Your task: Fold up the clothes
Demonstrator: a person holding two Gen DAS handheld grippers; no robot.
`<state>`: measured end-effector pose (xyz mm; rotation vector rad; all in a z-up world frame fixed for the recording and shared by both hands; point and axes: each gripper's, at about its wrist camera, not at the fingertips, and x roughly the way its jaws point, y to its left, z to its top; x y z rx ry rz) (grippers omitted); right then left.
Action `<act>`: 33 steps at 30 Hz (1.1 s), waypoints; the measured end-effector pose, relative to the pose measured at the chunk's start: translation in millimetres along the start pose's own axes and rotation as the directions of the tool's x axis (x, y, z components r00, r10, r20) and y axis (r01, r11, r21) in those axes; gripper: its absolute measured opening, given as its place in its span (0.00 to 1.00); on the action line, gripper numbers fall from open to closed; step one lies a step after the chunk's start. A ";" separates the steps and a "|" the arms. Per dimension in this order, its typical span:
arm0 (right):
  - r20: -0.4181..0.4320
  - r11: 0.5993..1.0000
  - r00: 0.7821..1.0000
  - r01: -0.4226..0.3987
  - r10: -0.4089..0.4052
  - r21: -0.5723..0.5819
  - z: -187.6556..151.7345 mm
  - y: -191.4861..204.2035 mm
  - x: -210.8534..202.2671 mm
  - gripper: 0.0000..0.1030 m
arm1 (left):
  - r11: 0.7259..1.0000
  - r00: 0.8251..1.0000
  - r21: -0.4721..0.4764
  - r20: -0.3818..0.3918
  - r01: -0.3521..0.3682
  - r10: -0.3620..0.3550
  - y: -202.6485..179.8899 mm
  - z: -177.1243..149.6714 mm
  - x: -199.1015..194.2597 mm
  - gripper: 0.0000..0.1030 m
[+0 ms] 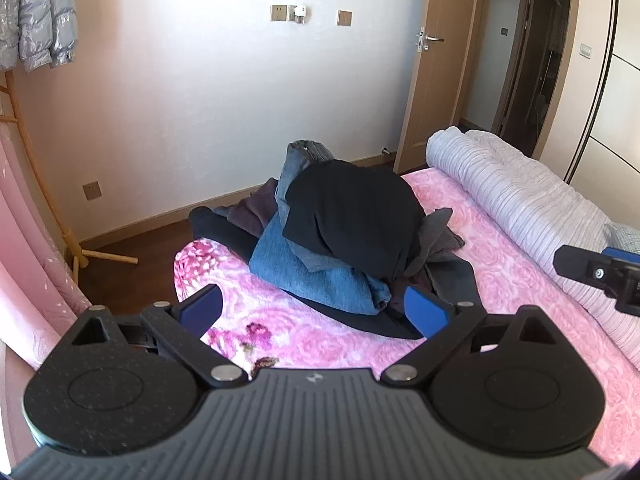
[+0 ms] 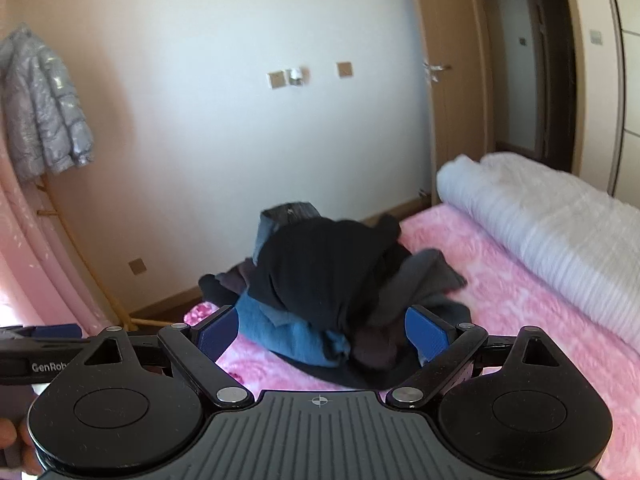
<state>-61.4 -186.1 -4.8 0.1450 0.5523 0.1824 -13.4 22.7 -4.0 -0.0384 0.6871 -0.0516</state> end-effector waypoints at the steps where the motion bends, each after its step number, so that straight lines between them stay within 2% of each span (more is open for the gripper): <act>1: -0.001 1.000 1.000 -0.003 0.003 -0.006 1.4 -0.3 1.0 0.90 | 1.000 1.000 0.004 -0.001 0.002 -0.002 1.1 1.2 2.0 0.93; 6: -0.002 0.997 0.999 0.040 -0.040 -0.061 0.9 -1.9 9.7 0.90 | 0.999 1.000 0.038 -0.003 0.030 -0.029 6.9 8.5 19.9 0.93; 11: -0.034 0.991 0.996 0.081 -0.085 -0.106 -3.7 -7.4 45.8 0.90 | 0.991 0.998 0.119 0.005 0.069 -0.070 19.4 25.7 72.1 0.93; 14: -0.069 0.995 0.994 0.075 -0.080 -0.067 -0.8 -18.4 81.9 0.90 | 0.973 0.994 0.200 -0.019 0.110 -0.109 26.4 41.4 123.2 0.93; 18: -0.122 0.991 0.984 0.130 -0.132 -0.021 15.0 -38.0 150.4 0.90 | 0.943 0.982 0.277 -0.090 0.183 -0.164 32.8 65.7 209.9 0.93; 23: -0.197 0.991 0.971 0.136 -0.134 -0.002 28.1 -59.1 254.9 0.90 | 0.924 0.958 0.272 -0.177 0.269 -0.227 42.2 87.2 324.0 0.92; 26: -0.241 0.990 0.961 0.142 -0.136 0.007 32.6 -73.9 318.5 0.90 | 0.912 0.937 0.255 -0.225 0.321 -0.267 47.6 94.0 380.3 0.88; 28: -0.263 0.990 0.957 0.138 -0.125 0.029 31.2 -84.1 351.8 0.90 | 0.900 0.923 0.257 -0.253 0.352 -0.289 48.2 95.8 409.8 0.78; 33: -0.321 0.988 0.942 0.129 -0.097 0.082 28.6 -103.4 421.2 0.90 | 0.865 0.896 0.279 -0.285 0.417 -0.340 49.8 95.6 432.3 0.57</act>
